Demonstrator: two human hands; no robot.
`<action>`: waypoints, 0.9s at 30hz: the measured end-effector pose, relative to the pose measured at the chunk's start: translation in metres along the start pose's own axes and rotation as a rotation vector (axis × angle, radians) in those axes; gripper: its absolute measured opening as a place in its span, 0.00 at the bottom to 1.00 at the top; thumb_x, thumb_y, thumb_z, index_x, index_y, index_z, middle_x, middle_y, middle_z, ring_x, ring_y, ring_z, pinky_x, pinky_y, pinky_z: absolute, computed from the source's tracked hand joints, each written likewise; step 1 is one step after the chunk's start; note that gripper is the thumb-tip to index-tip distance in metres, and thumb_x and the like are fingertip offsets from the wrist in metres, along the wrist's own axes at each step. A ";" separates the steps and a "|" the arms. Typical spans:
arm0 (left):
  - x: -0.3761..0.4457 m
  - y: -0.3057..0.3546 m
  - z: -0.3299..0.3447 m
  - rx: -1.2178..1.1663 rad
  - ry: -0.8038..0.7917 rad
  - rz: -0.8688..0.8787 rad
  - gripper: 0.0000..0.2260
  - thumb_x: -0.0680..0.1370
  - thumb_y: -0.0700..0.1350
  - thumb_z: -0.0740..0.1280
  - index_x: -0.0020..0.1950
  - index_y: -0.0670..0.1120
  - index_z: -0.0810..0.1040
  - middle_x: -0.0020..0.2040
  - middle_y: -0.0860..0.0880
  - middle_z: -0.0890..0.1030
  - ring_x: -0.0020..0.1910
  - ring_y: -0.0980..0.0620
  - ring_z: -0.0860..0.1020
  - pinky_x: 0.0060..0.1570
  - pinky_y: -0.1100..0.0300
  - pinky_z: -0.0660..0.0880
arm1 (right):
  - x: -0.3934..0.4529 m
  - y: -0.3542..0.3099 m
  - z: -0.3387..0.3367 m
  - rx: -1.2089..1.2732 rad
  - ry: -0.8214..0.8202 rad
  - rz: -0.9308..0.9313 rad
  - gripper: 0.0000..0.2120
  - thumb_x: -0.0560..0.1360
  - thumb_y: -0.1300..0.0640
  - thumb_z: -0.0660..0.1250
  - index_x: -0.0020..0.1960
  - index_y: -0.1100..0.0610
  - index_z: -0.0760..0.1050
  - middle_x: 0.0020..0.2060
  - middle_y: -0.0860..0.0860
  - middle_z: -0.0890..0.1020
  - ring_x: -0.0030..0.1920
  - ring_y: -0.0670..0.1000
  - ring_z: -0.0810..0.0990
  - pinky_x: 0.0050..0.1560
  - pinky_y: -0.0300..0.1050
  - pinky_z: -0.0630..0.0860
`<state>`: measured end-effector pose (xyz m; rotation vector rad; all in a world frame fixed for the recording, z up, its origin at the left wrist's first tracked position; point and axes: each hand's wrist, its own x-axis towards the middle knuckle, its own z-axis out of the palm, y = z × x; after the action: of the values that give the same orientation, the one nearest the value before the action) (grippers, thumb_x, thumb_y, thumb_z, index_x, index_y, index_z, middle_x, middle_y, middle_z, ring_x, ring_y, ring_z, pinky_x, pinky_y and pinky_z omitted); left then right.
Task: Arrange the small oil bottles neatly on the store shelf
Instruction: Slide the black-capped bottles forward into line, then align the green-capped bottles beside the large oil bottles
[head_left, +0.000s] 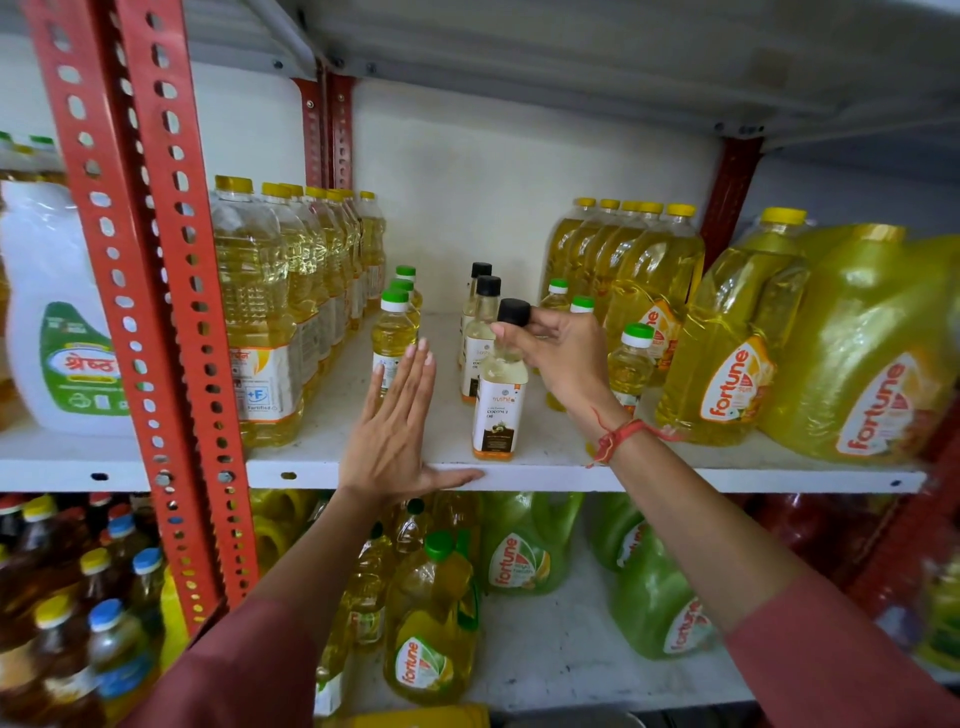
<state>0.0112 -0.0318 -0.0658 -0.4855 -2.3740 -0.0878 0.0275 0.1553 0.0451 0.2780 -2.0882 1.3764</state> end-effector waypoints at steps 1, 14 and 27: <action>0.000 0.000 0.000 -0.003 -0.001 0.001 0.61 0.66 0.81 0.57 0.80 0.35 0.48 0.81 0.39 0.48 0.81 0.45 0.46 0.78 0.48 0.36 | -0.001 0.000 0.000 0.002 -0.002 0.006 0.17 0.66 0.53 0.76 0.53 0.57 0.81 0.43 0.55 0.86 0.45 0.50 0.84 0.50 0.54 0.81; -0.001 -0.002 -0.002 -0.020 0.036 0.022 0.58 0.68 0.78 0.58 0.79 0.34 0.50 0.81 0.38 0.52 0.81 0.44 0.48 0.78 0.48 0.39 | -0.001 -0.006 -0.001 0.043 0.008 0.006 0.20 0.64 0.54 0.78 0.53 0.58 0.80 0.46 0.53 0.86 0.42 0.43 0.84 0.49 0.44 0.82; -0.031 -0.079 -0.010 0.096 0.217 -0.119 0.48 0.76 0.73 0.47 0.80 0.36 0.42 0.81 0.37 0.46 0.80 0.42 0.46 0.78 0.49 0.40 | 0.004 -0.061 0.079 -0.110 0.085 -0.327 0.12 0.70 0.56 0.72 0.52 0.58 0.79 0.50 0.55 0.83 0.50 0.52 0.82 0.53 0.49 0.79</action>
<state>0.0095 -0.1173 -0.0733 -0.2746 -2.1810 -0.0765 0.0239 0.0592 0.0722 0.4827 -1.9378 1.0580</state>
